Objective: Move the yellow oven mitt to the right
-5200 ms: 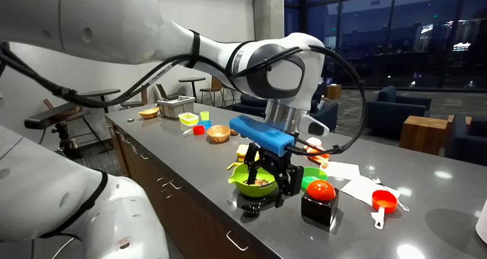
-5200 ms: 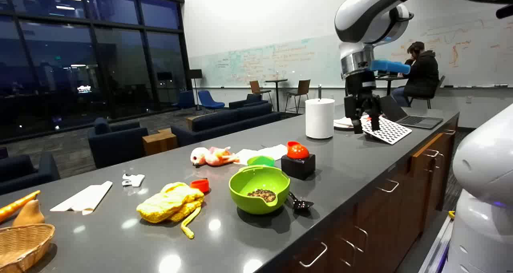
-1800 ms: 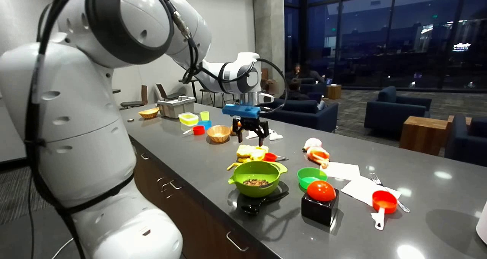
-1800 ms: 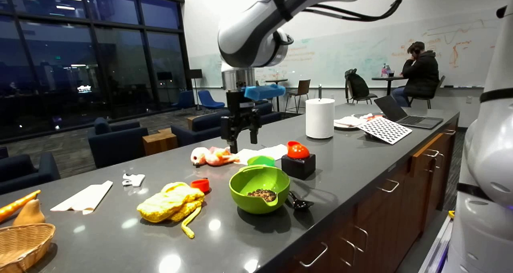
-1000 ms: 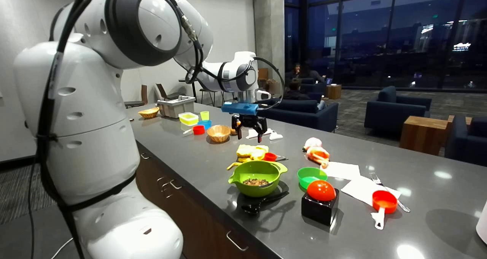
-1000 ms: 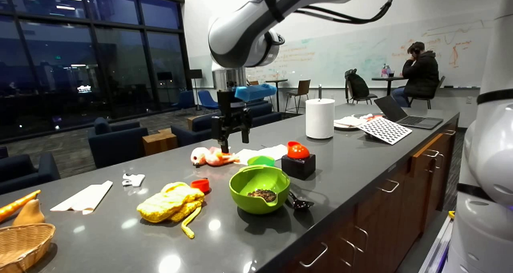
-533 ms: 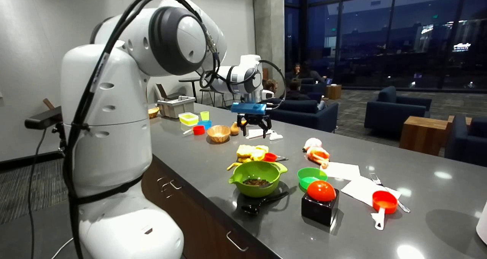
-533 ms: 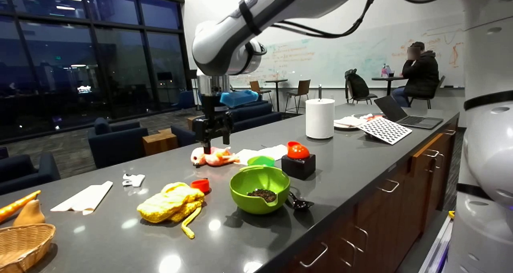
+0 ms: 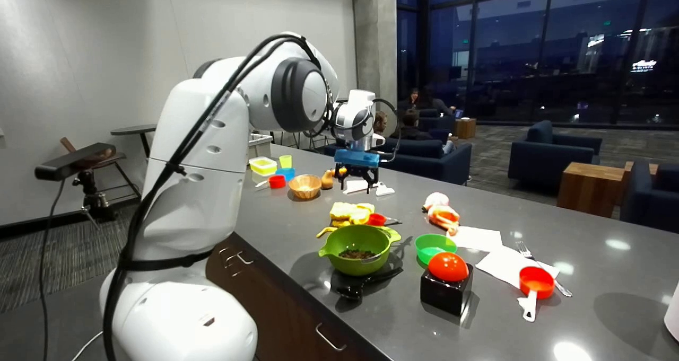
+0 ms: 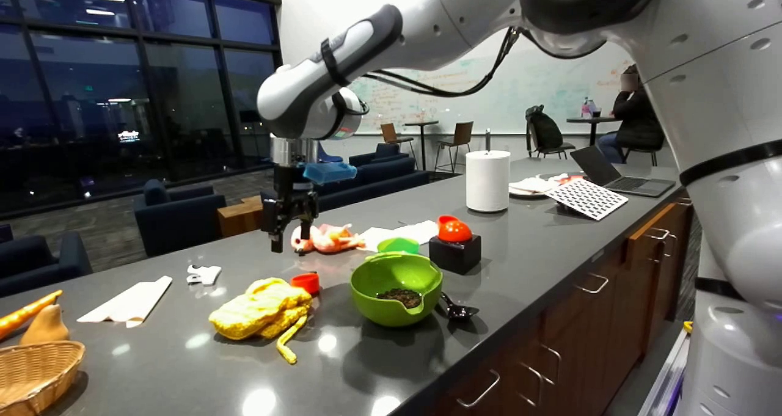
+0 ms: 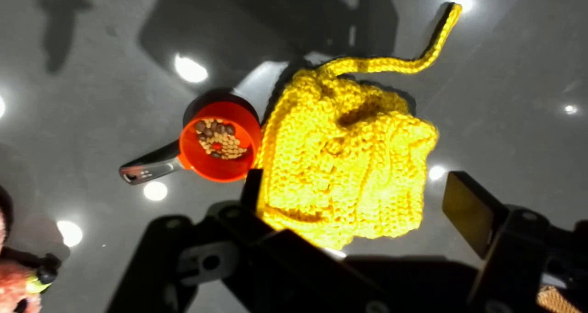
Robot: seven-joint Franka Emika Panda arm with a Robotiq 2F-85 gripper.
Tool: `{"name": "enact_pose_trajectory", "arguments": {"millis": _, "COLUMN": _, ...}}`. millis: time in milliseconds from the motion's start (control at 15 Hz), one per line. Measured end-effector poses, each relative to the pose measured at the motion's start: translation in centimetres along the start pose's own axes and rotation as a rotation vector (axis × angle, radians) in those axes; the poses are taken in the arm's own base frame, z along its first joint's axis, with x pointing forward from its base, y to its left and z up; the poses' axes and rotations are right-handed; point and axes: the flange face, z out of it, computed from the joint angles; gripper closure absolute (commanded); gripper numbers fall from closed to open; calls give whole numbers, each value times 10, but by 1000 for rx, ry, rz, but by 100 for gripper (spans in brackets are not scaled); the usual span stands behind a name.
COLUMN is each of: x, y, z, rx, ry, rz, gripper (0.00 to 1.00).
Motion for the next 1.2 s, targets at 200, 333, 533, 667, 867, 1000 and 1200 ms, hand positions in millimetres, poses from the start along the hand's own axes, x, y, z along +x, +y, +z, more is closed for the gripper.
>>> {"name": "enact_pose_trajectory", "arguments": {"millis": 200, "x": 13, "y": 6, "z": 28, "rx": 49, "ry": -30, "rz": -24, "gripper": 0}}
{"name": "enact_pose_trajectory", "arguments": {"millis": 333, "x": 20, "y": 10, "z": 44, "rx": 80, "ry": -54, "rz": -34, "gripper": 0}}
{"name": "enact_pose_trajectory", "arguments": {"millis": 533, "x": 28, "y": 14, "z": 63, "rx": 118, "ry": -90, "rz": -36, "gripper": 0}}
{"name": "enact_pose_trajectory", "arguments": {"millis": 667, "x": 32, "y": 16, "z": 74, "rx": 149, "ry": -109, "rz": -33, "gripper": 0}}
{"name": "enact_pose_trajectory", "arguments": {"millis": 867, "x": 36, "y": 16, "z": 90, "rx": 193, "ry": -143, "rz": -27, "gripper": 0}}
{"name": "enact_pose_trajectory", "arguments": {"millis": 1000, "x": 36, "y": 17, "z": 100, "rx": 218, "ry": -167, "rz": -21, "gripper": 0}}
{"name": "enact_pose_trajectory", "arguments": {"millis": 1200, "x": 36, "y": 20, "z": 112, "rx": 244, "ry": -197, "rz": -11, "gripper": 0}}
